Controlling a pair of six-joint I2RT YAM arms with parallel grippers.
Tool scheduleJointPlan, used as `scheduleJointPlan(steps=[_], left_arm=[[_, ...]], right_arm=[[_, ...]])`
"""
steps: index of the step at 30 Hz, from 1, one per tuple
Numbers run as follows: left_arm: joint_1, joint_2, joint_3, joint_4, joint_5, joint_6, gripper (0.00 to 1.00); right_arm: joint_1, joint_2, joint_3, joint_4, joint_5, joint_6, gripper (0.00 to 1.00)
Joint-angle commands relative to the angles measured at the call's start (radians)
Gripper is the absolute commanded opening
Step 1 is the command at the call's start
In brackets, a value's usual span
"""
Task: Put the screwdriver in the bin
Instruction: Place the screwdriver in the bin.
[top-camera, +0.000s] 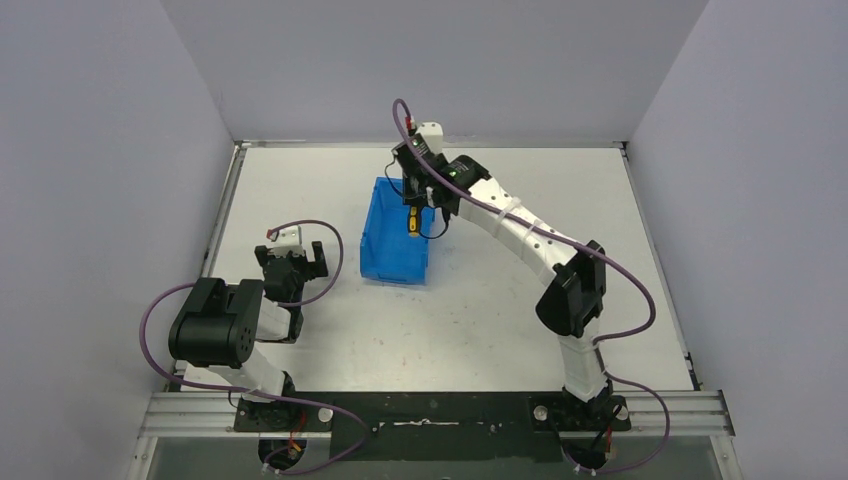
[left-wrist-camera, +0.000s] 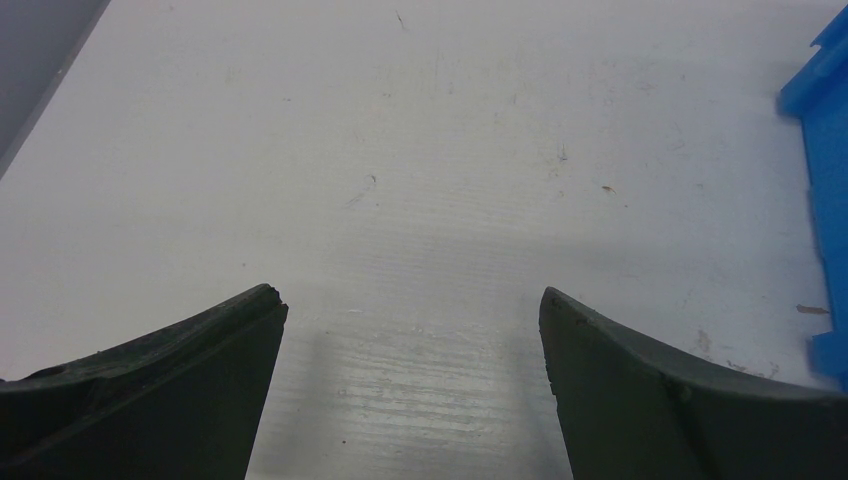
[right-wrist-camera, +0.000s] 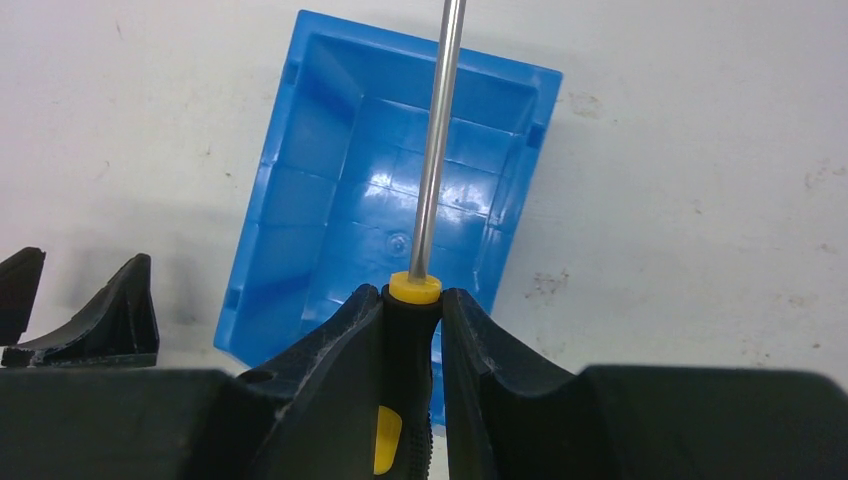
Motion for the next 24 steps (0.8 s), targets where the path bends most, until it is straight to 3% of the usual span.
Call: scheduleJointPlan(steps=[1,18,24], left_arm=[[0.003,-0.001,0.027,0.053,0.007,0.008,0.97],[0.003,-0.001,0.026,0.053,0.007,0.008,0.97],[0.003,-0.001,0.026,0.054,0.007,0.007,0.97]], right_arm=[[0.016,0.03,0.033,0.114,0.001,0.016,0.0],[0.024,0.131,-0.234,0.414,-0.013,0.004,0.0],[0.03,0.158,-0.296,0.467,-0.044,0.017,0.05]])
